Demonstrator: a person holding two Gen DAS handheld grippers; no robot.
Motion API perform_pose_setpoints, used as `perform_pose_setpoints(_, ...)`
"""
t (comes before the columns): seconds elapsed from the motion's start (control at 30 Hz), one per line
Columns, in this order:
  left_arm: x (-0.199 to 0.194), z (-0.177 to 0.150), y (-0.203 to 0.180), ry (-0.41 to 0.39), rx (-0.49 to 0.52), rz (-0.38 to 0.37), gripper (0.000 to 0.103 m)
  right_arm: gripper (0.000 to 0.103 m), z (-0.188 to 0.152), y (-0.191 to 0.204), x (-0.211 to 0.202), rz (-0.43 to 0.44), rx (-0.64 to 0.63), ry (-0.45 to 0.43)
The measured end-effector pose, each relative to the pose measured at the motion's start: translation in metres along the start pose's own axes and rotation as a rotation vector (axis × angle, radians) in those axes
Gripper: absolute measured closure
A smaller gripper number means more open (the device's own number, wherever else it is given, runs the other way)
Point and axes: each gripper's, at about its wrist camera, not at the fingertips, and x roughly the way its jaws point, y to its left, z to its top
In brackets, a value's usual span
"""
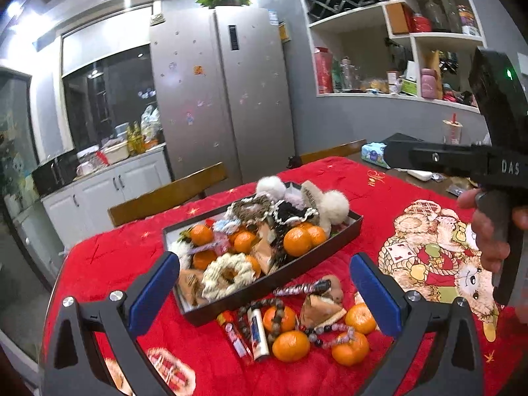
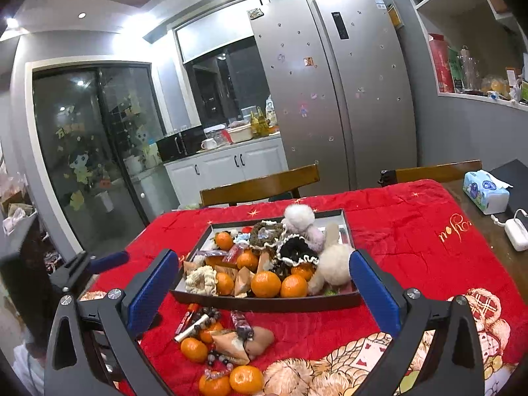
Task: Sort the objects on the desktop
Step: 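Withdraw both open tools from the box back toward the loose items, then close the right tool on an orange while the left tool closes on another orange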
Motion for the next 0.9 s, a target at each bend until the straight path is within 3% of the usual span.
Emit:
perform_pose_setpoints(0.23,-0.006,-0.031,-0.004,0.079,-0.062,-0.031,0.000,0.000,-0.022,0.005,0.002,-0.007,0.000,0.035)
perform_pose_setpoints(0.57,0.017,-0.067,-0.039,0.187,-0.064,-0.117,0.000,0.001,-0.059,0.013,0.027,0.011,-0.101,0.172)
perform_pose_setpoints(0.9,0.055,-0.086,-0.041,0.316,-0.128,-0.202,0.000,0.022,-0.085,-0.002,0.051,0.070,-0.141,0.303)
